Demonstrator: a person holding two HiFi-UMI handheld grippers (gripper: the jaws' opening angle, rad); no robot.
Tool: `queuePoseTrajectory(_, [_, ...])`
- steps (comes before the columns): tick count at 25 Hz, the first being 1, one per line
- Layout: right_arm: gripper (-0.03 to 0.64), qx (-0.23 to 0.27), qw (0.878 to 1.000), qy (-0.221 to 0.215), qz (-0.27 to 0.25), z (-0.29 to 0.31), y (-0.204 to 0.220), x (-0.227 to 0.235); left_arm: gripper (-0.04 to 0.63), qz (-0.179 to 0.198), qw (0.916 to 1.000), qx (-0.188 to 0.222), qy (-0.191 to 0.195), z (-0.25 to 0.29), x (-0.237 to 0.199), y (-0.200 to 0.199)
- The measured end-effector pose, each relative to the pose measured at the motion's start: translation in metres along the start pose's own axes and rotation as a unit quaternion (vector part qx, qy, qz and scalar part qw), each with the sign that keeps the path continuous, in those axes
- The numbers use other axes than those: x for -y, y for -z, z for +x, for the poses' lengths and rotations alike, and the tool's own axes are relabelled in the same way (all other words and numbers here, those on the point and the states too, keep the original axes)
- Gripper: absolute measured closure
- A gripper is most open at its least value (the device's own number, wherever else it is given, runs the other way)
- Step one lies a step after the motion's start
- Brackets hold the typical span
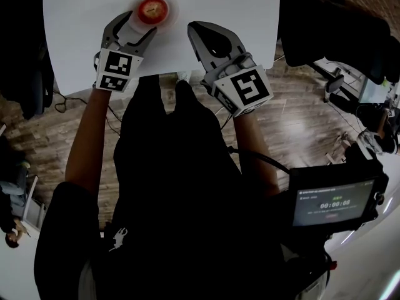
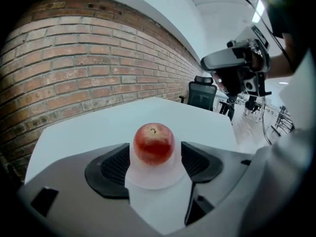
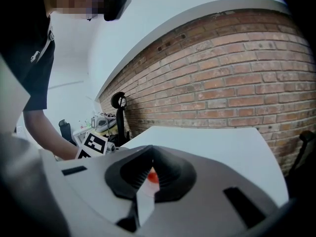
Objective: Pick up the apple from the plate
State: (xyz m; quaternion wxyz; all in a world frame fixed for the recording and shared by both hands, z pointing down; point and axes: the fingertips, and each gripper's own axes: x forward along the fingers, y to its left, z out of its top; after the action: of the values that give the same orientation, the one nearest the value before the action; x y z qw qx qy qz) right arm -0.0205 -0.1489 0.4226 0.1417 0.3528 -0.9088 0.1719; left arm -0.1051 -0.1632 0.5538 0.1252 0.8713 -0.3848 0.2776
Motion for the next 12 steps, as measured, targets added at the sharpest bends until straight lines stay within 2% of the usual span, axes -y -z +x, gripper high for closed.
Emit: queuePoseTrajectory(12, [0.613,-0.007,1.0,0.006,0.008,-0.003,0.005,0.002,0.22,0.014,0.9998,-0.014,0.003,0.014,-0.001,0.006])
